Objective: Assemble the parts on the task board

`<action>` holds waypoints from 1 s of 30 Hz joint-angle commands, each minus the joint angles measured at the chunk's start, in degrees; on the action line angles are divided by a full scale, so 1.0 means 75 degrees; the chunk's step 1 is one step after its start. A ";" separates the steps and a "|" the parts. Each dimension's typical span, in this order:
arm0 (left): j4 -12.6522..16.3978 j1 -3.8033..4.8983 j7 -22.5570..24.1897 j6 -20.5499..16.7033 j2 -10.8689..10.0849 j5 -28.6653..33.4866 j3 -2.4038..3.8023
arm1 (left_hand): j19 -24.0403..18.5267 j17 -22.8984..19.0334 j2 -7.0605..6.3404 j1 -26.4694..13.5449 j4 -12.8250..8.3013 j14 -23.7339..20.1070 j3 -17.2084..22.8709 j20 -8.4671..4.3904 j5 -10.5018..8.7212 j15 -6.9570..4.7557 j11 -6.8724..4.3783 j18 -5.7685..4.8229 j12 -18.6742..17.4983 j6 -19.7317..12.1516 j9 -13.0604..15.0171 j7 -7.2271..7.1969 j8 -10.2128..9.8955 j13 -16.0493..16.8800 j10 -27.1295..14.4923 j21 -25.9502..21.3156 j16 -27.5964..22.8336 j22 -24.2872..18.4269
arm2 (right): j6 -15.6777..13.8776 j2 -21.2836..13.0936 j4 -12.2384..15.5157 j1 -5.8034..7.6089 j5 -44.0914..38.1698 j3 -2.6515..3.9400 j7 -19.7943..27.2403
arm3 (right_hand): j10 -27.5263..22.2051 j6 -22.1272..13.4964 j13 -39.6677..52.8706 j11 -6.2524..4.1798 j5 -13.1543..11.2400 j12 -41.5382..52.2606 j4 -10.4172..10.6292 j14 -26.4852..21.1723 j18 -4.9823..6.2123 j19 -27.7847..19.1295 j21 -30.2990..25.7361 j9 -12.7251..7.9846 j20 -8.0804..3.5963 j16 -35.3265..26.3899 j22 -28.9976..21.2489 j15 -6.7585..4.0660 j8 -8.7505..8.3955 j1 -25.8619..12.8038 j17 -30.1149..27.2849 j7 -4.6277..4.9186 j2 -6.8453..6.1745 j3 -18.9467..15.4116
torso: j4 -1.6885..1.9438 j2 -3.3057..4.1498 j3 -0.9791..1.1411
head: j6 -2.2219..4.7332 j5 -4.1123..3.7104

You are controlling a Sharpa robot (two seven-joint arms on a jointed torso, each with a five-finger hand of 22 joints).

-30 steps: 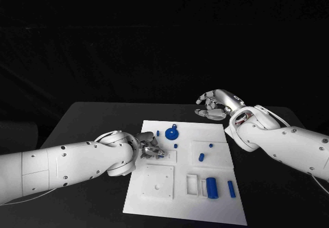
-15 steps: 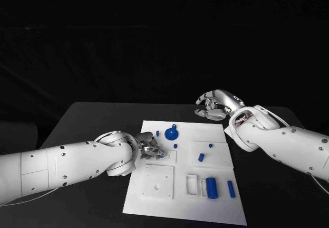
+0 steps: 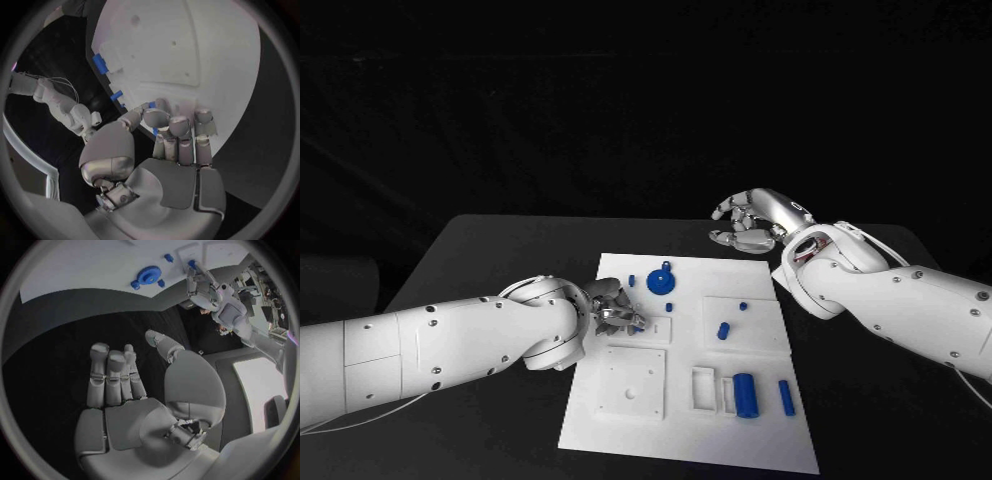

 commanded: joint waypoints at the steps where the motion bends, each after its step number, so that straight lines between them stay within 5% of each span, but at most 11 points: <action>1: -0.0002 -0.0012 0.0122 0.0105 0.0045 0.0140 0.0000 | -0.0044 -0.0014 0.0257 0.0177 -0.0321 -0.0128 0.0260 -0.1026 0.0098 -0.0153 -0.0190 0.0102 0.0037 0.0258 -0.0002 -0.0176 -0.0056 0.0017 -0.0483 -0.0044 0.0040 0.0051 | 0.0102 0.0009 -0.0003 0.0003 -0.0070 0.0003 0.0017 | 0.0008 -0.0029 -0.0009 -0.0035 0.0049 0.0050 0.0034 0.0048 0.0232 0.0048 -0.0019 0.0011 -0.0020 0.0037 0.0131 -0.0029 0.0033 0.0015 -0.0012 0.0071 0.0065 -0.0033 | 0.0003 -0.0002 0.0006 | 0.0002 0.0001; 16: 0.0080 0.0006 0.0128 0.0410 0.0002 0.0379 0.0056 | -0.0049 -0.0051 0.0397 0.0215 -0.0510 -0.0120 0.0289 -0.1030 0.0529 -0.0140 -0.0195 0.0093 0.0047 0.0346 0.0059 -0.0180 -0.0215 0.0067 -0.0508 -0.0040 0.0068 0.0050 | 0.0111 0.0020 -0.0016 0.0002 -0.0067 0.0003 0.0020 | 0.0013 -0.0030 -0.0014 -0.0037 0.0051 0.0055 0.0041 0.0051 0.0231 0.0054 -0.0017 0.0011 -0.0020 0.0040 0.0132 -0.0031 0.0033 0.0008 -0.0012 0.0070 0.0069 -0.0038 | 0.0001 0.0000 0.0003 | 0.0011 -0.0009; 24: 0.0154 0.0123 0.0054 0.0819 -0.0037 0.0541 0.0099 | -0.0056 -0.0054 0.0438 0.0219 -0.0609 -0.0114 0.0292 -0.1027 0.0746 -0.0127 -0.0202 0.0083 0.0059 0.0390 0.0089 -0.0186 -0.0274 0.0086 -0.0502 -0.0038 0.0099 0.0051 | 0.0112 0.0029 -0.0031 0.0002 -0.0066 0.0003 0.0021 | 0.0014 -0.0030 -0.0017 -0.0037 0.0053 0.0058 0.0042 0.0052 0.0231 0.0056 -0.0017 0.0011 -0.0020 0.0041 0.0132 -0.0031 0.0033 0.0006 -0.0012 0.0069 0.0068 -0.0040 | 0.0001 -0.0003 0.0002 | 0.0010 -0.0019; 30: 0.0090 0.0202 -0.0081 0.1267 -0.0005 0.0595 0.0270 | -0.0059 -0.0056 0.0445 0.0223 -0.0621 -0.0118 0.0295 -0.1027 0.0754 -0.0124 -0.0202 0.0083 0.0058 0.0390 0.0091 -0.0185 -0.0284 0.0087 -0.0503 -0.0038 0.0099 0.0051 | 0.0112 0.0051 -0.0048 0.0002 -0.0065 0.0003 0.0021 | 0.0015 -0.0030 -0.0020 -0.0038 0.0054 0.0059 0.0043 0.0053 0.0232 0.0057 -0.0017 0.0011 -0.0021 0.0042 0.0132 -0.0032 0.0033 0.0006 -0.0013 0.0069 0.0069 -0.0040 | -0.0009 -0.0002 0.0013 | 0.0026 -0.0004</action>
